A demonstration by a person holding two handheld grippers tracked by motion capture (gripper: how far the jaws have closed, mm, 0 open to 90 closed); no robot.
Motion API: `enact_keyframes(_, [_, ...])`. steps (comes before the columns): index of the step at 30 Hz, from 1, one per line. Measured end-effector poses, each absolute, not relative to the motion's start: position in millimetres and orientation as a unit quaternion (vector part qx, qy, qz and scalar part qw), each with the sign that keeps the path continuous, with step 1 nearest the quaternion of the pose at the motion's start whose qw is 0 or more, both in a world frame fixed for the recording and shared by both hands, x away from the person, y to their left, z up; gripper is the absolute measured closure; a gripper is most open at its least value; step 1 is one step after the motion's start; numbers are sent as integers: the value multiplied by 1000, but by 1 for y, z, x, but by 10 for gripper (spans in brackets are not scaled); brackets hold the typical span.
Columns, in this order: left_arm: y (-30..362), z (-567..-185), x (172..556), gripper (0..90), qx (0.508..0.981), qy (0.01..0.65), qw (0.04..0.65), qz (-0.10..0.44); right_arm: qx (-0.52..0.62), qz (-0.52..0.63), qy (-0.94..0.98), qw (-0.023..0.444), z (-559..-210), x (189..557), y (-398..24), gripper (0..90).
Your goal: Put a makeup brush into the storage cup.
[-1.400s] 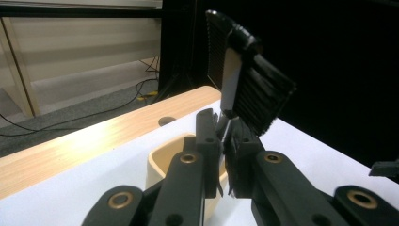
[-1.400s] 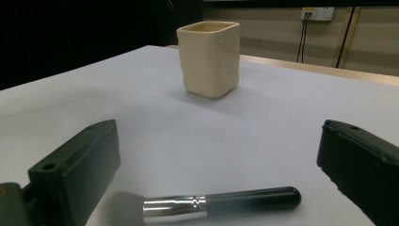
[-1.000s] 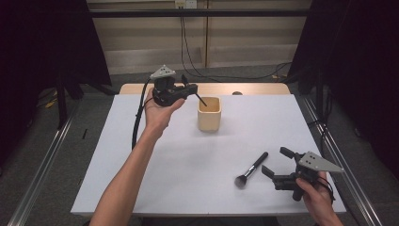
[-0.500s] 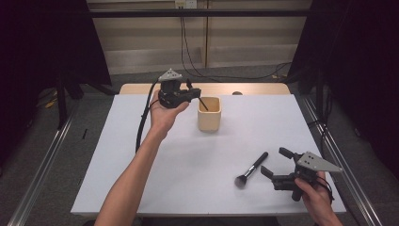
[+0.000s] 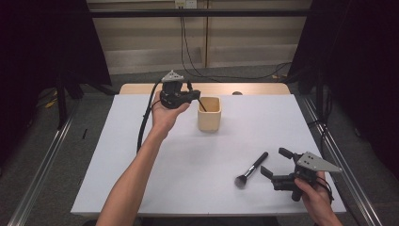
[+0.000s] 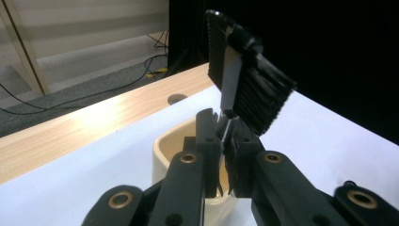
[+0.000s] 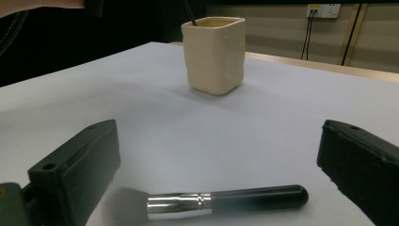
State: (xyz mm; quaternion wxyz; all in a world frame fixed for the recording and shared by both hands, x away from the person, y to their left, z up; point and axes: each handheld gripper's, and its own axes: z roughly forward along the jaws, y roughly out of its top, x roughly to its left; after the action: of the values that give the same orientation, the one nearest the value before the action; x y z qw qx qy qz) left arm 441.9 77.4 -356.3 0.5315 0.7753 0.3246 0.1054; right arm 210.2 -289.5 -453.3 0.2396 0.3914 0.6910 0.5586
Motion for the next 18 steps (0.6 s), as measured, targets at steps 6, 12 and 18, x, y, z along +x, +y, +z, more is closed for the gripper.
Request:
enact_keyframes(6, [75, -362, 443, 853, 779, 325, 526, 105, 393, 559, 690, 240, -454, 210, -290, 0])
enact_keyframes(12, [74, -370, 446, 853, 780, 330, 522, 99, 391, 559, 690, 241, -453, 209, -290, 0])
enact_keyframes(18, [71, -377, 447, 853, 782, 332, 518, 97, 391, 559, 691, 241, -453, 209, -290, 0])
